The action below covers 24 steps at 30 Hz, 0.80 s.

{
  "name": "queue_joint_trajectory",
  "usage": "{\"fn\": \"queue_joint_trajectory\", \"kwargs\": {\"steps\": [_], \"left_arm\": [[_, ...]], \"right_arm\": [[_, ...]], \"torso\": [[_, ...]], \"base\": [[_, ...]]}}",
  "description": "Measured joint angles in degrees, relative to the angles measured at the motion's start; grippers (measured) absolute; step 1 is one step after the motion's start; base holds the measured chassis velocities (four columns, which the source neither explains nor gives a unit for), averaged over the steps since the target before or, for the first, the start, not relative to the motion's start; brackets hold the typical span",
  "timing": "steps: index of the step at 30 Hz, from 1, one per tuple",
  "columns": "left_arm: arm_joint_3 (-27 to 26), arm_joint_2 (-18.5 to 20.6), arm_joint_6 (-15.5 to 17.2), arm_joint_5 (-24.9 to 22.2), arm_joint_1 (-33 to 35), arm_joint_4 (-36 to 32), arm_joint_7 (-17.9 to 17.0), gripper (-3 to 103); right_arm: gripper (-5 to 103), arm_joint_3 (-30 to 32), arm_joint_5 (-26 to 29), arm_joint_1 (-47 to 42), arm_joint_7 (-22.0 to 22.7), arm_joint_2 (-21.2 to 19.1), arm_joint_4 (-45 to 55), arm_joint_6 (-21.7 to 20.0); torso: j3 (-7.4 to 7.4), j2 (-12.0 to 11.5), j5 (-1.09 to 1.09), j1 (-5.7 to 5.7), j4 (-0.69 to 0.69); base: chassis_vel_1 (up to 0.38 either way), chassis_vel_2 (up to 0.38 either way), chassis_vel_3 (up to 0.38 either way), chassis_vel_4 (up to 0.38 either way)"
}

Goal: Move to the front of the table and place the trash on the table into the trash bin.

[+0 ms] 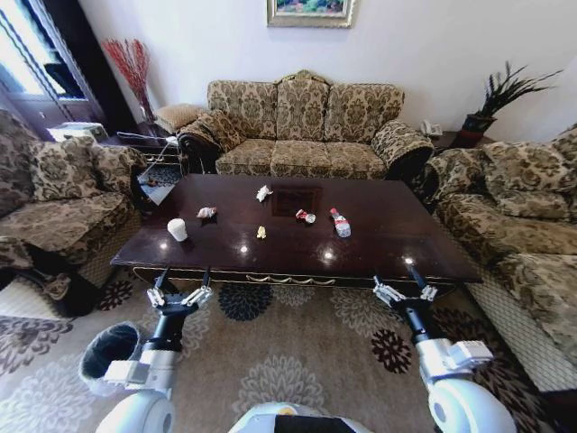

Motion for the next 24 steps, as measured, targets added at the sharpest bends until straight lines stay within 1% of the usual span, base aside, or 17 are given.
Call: {"fn": "queue_joint_trajectory", "kwargs": {"steps": [1,4,5,8,14,16,17,18,21,24], "left_arm": [[0.6,-0.5,0.8,0.6,0.5,0.0,-0.7,100],[1.0,-0.9,1.6,1.2,0.9,0.0,-1.3,99],[1.1,-1.1,2.2,1.4,1.0,0.1,-1.7,99],[1.4,-1.2,2.5,1.3,1.0,0.6,-2.2,98],[2.0,-1.2,3.1,1.0,0.7,1.7,-3.4,98],[2.6,-1.2,4.3,0.9,0.3,1.8,-4.3,97],[2.6,-1.2,4.3,0.9,0.3,1.8,-4.3,97],[2.7,-1.2,4.6,0.9,0.2,1.8,-4.3,94],[2.7,-1.2,4.7,0.9,0.2,1.8,-4.3,98],[2.6,-1.2,4.7,0.9,0.3,1.8,-4.2,98]], "right_arm": [[100,0.3,0.1,0.0,-0.7,0.0,-1.3,1.7],[100,0.2,0.6,0.1,-1.4,-0.1,-2.3,2.8],[100,-0.1,0.8,0.3,-2.1,-0.2,-2.8,2.9],[100,-0.7,0.3,0.7,-3.2,-0.4,-2.9,2.8],[100,-1.4,-0.3,1.6,-4.1,-0.7,-2.7,2.8],[100,-1.2,-0.3,1.7,-4.5,-0.9,-2.6,2.8],[100,-1.2,-0.3,1.7,-4.5,-0.9,-2.6,2.8],[100,-1.2,-0.2,1.6,-4.6,-1.0,-2.7,2.9],[100,-1.0,-0.2,1.1,-4.7,-0.7,-2.9,3.2],[100,-1.1,-0.2,0.9,-4.8,-0.4,-2.9,3.3]], "torso": [[0.00,0.0,0.00,0.00,0.00],[0.00,0.0,0.01,0.00,0.00],[0.00,0.0,0.01,0.00,0.00],[0.00,0.0,0.00,0.00,0.00],[0.00,0.0,0.00,0.00,0.01],[0.00,0.0,0.00,0.00,0.01],[0.00,0.0,0.00,0.00,0.01],[0.00,0.0,0.00,0.01,0.01],[0.01,0.0,0.01,0.01,0.00],[0.01,0.0,0.01,0.01,0.00]], "base": [[0.000,0.000,0.000,0.000],[0.000,0.000,0.000,0.000],[0.000,0.000,0.000,0.000],[0.000,0.000,0.000,0.000],[0.000,0.000,0.000,0.000],[0.014,0.003,-0.030,-0.001],[0.028,0.006,-0.059,-0.002],[0.066,0.006,-0.059,-0.014],[0.141,-0.009,-0.155,-0.008],[0.217,-0.016,-0.246,-0.004]]}}
